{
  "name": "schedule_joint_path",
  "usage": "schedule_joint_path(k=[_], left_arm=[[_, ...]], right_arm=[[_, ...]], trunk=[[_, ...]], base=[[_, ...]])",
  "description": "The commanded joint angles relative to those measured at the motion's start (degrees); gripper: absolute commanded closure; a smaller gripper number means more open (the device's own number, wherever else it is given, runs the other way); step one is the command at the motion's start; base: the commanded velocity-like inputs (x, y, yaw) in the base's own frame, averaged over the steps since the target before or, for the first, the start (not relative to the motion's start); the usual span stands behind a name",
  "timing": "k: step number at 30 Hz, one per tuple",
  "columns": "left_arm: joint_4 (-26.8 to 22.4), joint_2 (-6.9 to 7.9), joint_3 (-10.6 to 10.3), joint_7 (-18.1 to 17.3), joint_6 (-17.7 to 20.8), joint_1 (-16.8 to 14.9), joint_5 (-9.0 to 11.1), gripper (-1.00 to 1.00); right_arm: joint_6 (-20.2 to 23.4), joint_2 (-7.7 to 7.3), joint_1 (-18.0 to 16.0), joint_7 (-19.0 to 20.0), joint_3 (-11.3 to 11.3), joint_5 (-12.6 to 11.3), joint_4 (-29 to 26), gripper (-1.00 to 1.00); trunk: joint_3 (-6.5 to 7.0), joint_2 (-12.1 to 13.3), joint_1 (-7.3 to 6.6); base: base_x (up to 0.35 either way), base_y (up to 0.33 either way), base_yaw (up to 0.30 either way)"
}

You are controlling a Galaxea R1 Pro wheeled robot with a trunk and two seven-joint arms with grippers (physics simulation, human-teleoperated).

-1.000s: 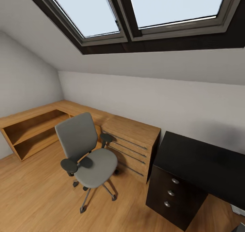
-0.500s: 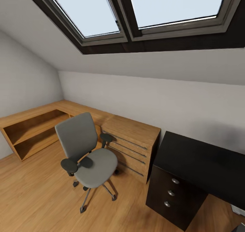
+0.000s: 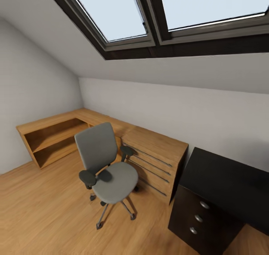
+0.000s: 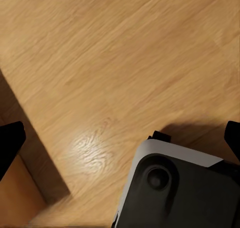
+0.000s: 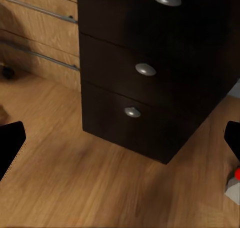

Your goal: In the bedroom, organize the workspace by keeping the computer under the desk, ensuring the monitor is on the desk, placing the keyboard on the desk next to the monitor, placing the mouse on the desk next to the keyboard, moving the folder from the swivel chair onto the desk next to the mouse, stacking the notebook on top of the folder with the pen on top of the notebook, and positioning the swivel chair next to the desk.

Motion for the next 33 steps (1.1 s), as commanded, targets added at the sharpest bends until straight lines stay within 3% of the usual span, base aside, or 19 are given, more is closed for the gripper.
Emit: schedule_joint_path(k=[1, 7, 8, 9, 17, 18, 21, 25, 27, 33], left_arm=[[0.04, 0.01, -0.49, 0.27, -0.28, -0.06, 0.52, -1.00], [0.60, 0.01, -0.60, 0.27, -6.46, -0.06, 0.43, -1.00], [1.38, -0.01, -0.64, 0.27, -8.96, -0.06, 0.38, -1.00], [3.37, -0.16, -0.81, 0.26, -13.99, -0.06, 0.18, -1.00], [5.47, -0.32, -1.07, 0.19, -23.32, -0.06, -0.05, -1.00], [6.14, -0.38, -1.09, 0.19, -29.01, -0.06, -0.08, -1.00], [7.56, -0.40, -1.10, 0.19, -32.90, -0.06, -0.09, -1.00], [9.74, -0.46, -1.13, 0.19, -41.55, -0.01, -0.05, -1.00], [10.01, -0.45, -1.12, 0.18, -43.35, 0.00, -0.04, -1.00], [10.42, -0.46, -1.14, 0.18, -43.35, 0.02, -0.01, -1.00]], right_arm=[[-0.18, -0.01, -0.07, -0.30, 0.49, -0.18, 0.10, -1.00], [-0.62, -0.21, -0.07, -0.36, 0.45, -0.10, 0.12, -1.00], [-0.98, -0.25, -0.07, -0.38, 0.45, -0.06, 0.13, -1.00], [-2.27, -0.30, -0.03, -0.34, 0.45, -0.01, 0.13, -1.00], [-5.27, -1.05, 0.86, -0.32, 0.48, 0.06, 0.09, -1.00], [-5.27, -1.39, 1.06, -0.32, 0.51, 0.09, 0.08, -1.00], [-5.27, -1.47, 1.11, -0.32, 0.54, 0.13, 0.10, -1.00], [-5.27, -1.43, 1.16, -0.32, 0.60, 0.18, 0.13, -1.00], [-5.27, -1.41, 1.16, -0.32, 0.61, 0.19, 0.13, -1.00], [-5.27, -1.28, 1.17, -0.22, 0.70, 0.19, 0.14, -1.00]], trunk=[[-0.13, -0.13, 0.04], [-0.13, -0.13, 0.04], [-0.13, -0.13, 0.04], [-0.13, -0.13, 0.04], [-0.13, -0.13, 0.04], [-0.13, -0.13, 0.04], [-0.13, -0.13, 0.04], [-0.13, -0.13, 0.04], [-0.13, -0.13, 0.04], [-0.13, -0.13, 0.04]], base=[[0.000, 0.000, 0.265], [0.000, 0.000, 0.266], [0.000, 0.000, 0.266], [0.000, 0.000, 0.267], [0.000, 0.000, 0.267], [0.000, 0.000, 0.267], [0.000, 0.000, 0.267], [0.000, 0.000, 0.267], [0.000, 0.000, 0.266], [0.000, 0.000, 0.266]])
